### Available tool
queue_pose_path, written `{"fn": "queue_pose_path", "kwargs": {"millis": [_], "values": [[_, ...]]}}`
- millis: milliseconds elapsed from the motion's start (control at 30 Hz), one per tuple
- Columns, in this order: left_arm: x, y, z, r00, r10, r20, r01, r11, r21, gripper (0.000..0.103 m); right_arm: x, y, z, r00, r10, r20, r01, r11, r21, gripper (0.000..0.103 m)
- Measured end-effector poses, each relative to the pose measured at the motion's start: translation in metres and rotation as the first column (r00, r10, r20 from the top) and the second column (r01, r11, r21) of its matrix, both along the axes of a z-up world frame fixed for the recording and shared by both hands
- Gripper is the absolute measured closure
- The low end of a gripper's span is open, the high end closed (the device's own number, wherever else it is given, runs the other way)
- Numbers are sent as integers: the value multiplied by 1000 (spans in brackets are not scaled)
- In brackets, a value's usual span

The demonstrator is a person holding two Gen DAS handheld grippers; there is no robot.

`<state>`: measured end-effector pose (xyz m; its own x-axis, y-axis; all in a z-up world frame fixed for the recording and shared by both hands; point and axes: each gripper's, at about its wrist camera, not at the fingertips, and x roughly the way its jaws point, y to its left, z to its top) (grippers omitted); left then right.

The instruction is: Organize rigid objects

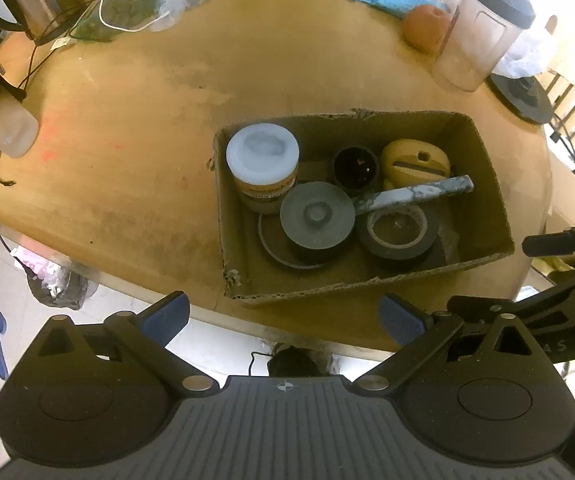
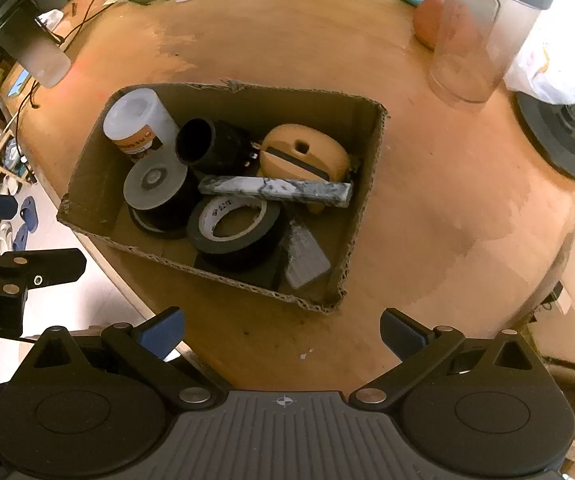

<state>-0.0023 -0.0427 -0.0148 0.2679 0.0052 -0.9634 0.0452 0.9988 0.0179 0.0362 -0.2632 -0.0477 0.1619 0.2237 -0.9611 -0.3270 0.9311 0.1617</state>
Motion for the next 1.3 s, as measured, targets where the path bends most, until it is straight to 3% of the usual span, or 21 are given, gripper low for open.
{"fn": "queue_pose_path", "kwargs": {"millis": [1300], "values": [[6,-2,-5,999,-23,-41,24,1000,9,0,6,-4,-2,1000,-23,-7,23,1000,14,0]]}}
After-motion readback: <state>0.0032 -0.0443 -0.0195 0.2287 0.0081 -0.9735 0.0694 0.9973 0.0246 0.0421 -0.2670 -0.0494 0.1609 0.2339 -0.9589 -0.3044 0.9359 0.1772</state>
